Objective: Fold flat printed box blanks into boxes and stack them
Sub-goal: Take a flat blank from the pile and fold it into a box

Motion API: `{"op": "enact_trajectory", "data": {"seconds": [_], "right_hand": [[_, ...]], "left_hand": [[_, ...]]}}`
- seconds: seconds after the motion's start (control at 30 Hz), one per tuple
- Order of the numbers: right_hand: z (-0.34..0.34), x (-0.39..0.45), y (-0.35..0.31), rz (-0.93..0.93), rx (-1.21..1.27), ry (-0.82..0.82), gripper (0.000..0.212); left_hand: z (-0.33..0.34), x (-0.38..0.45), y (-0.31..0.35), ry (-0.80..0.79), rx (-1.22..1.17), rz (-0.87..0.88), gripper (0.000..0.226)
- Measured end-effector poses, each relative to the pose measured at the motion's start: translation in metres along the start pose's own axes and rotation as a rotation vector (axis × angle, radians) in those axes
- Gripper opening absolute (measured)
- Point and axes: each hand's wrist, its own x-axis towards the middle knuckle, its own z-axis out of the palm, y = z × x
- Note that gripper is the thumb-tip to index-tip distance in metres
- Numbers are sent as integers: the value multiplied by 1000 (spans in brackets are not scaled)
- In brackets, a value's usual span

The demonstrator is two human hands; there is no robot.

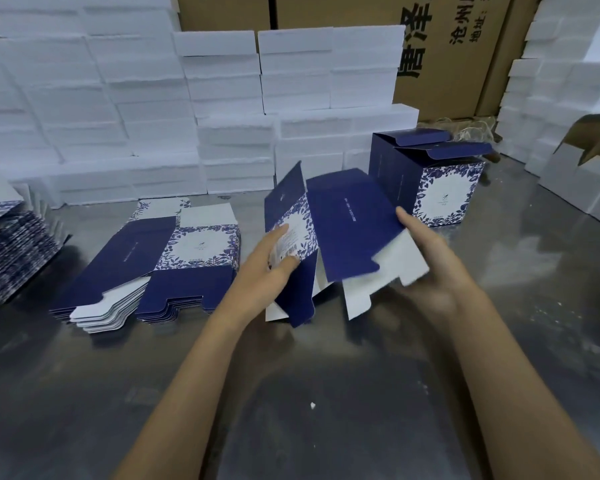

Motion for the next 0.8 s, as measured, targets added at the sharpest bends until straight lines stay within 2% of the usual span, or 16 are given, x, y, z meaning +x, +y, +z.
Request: {"op": "enact_trajectory", "data": {"seconds": [0.07, 0.17, 0.27, 0.33, 0.4, 0.53, 0.7, 0.8], "right_hand": [[4, 3, 4, -43, 21, -32, 35], [9, 8, 10, -59, 13, 8, 15], [14, 8, 13, -111, -161, -104, 32], [17, 9, 15, -128, -300, -213, 42], [17, 11, 17, -138, -378, -228, 56], [19, 14, 25, -183, -513, -127, 68], [32, 19, 38, -297, -819, 179, 69], [37, 20, 44, -350, -989, 200, 69]], "left_hand": [[1, -4, 6, -42, -94, -2, 60], [-2, -9, 13, -62, -155, 85, 74], [-5, -11, 16, -80, -213, 155, 77], [-5, -11, 16, -58, -230, 190, 69], [-4, -10, 15, 2, -243, 190, 56], [-3, -9, 15, 52, -249, 181, 54], [-1, -4, 12, 87, -253, 203, 52], [0, 1, 7, 177, -259, 241, 46]]}}
